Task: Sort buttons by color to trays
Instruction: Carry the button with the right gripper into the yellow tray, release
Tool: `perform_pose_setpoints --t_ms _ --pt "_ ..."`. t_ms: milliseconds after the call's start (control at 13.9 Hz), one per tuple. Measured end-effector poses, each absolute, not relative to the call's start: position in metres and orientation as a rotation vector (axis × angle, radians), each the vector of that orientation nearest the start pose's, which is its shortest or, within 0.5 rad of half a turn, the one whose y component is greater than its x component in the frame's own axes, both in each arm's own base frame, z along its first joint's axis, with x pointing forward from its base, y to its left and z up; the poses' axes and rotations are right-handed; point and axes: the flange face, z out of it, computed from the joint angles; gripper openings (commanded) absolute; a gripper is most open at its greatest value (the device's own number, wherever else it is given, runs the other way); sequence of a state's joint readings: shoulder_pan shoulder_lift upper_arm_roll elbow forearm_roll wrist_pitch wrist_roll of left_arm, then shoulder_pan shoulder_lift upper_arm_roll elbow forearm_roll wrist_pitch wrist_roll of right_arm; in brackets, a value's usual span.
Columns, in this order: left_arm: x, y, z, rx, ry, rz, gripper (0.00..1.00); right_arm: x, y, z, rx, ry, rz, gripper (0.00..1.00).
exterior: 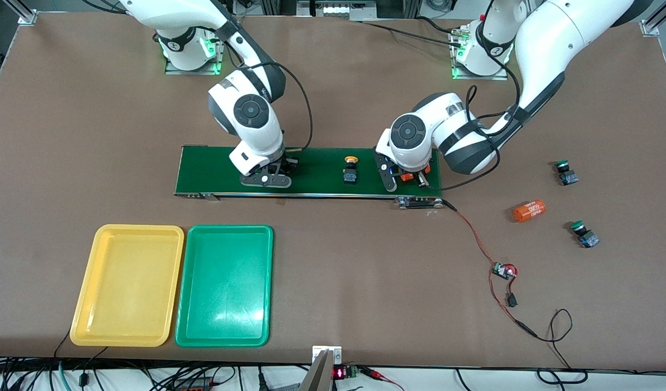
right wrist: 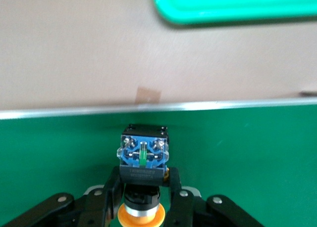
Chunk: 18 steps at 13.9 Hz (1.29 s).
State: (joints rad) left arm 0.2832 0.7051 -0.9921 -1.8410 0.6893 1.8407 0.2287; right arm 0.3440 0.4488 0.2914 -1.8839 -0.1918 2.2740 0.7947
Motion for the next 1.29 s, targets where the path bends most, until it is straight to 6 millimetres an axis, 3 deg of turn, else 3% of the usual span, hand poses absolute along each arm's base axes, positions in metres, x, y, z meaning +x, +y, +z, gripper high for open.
perform_pose_setpoints --t_ms 287,502,717,1004,1291 --pt "0.541 -0.307 0.317 -2.468 1.616 0.391 1.0 0.581 0.322 0.341 -3.19 0.062 -0.056 0.23" --pt "0.575 -0.272 0.345 -2.529 1.488 0.353 1.0 0.622 0.269 0.365 -3.208 -0.063 -0.124 0.23" --pt "0.61 -0.208 0.338 -2.59 1.309 0.393 1.0 0.655 0.196 0.364 -3.222 -0.166 -0.119 0.23" --pt "0.652 -0.087 0.315 -2.67 1.016 0.477 1.0 0.684 0.11 0.348 -3.225 -0.256 -0.078 0.24" --pt "0.676 -0.008 0.31 -2.77 0.838 0.465 1.0 0.699 0.053 0.31 -3.215 -0.307 -0.022 0.25"
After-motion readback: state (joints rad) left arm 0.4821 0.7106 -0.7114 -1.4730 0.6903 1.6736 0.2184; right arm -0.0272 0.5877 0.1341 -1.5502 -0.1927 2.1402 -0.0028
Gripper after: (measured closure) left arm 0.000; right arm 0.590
